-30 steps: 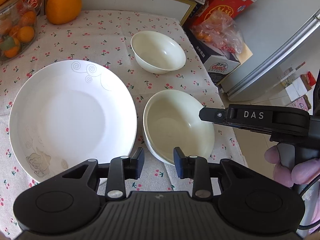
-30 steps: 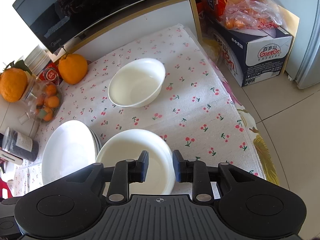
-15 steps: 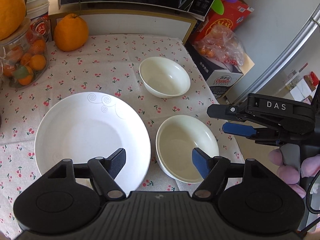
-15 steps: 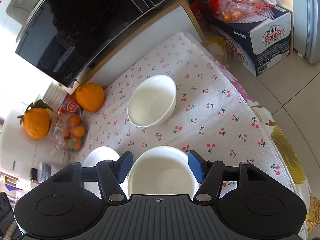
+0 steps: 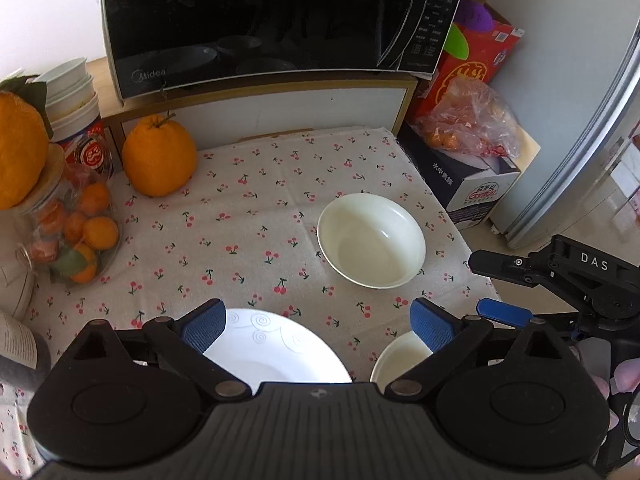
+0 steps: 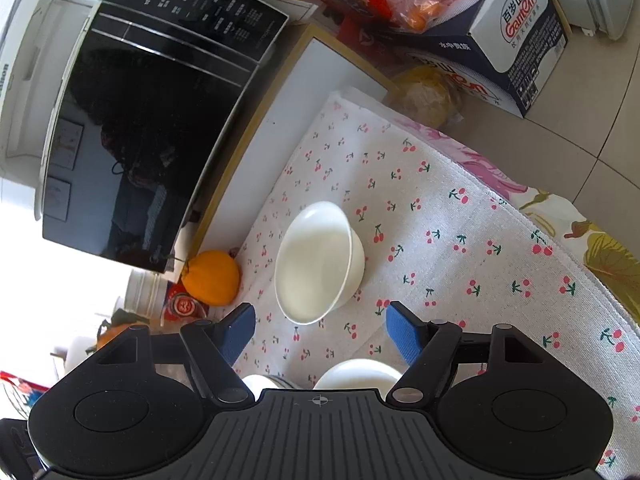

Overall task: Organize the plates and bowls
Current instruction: 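Move both grippers to the small white bowl by the microwave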

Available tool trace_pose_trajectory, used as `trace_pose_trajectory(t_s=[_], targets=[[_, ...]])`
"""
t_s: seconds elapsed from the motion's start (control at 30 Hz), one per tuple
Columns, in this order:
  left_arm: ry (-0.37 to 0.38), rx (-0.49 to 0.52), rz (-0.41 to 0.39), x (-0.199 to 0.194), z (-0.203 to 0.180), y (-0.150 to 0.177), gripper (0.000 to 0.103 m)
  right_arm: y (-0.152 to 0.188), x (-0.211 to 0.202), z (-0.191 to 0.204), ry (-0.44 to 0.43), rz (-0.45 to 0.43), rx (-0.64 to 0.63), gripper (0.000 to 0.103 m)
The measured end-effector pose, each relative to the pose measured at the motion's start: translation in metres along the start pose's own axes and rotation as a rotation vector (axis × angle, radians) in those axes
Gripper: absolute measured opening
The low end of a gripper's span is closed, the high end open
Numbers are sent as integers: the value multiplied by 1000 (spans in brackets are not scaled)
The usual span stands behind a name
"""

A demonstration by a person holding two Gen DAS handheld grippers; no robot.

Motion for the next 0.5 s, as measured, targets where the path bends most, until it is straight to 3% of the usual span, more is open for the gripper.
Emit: trace_pose_trajectory(t_s=[0.37, 0.5], targets=[[26, 89, -15, 50, -9, -34, 99, -12, 21, -23, -30, -61, 71, 74], [51, 107, -15, 69, -11, -39, 88, -14, 28, -25, -48, -77, 70, 69]])
Point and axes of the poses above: each gripper's, at about its wrist camera, not at the fingertips, and x roughly the way its jaws point, z to its left, y to its underside, the point moved 10 cm from there along x, roughly the way its jaws point, and after that the axes turned 10 degrees about -y, right-handed, at the moved point
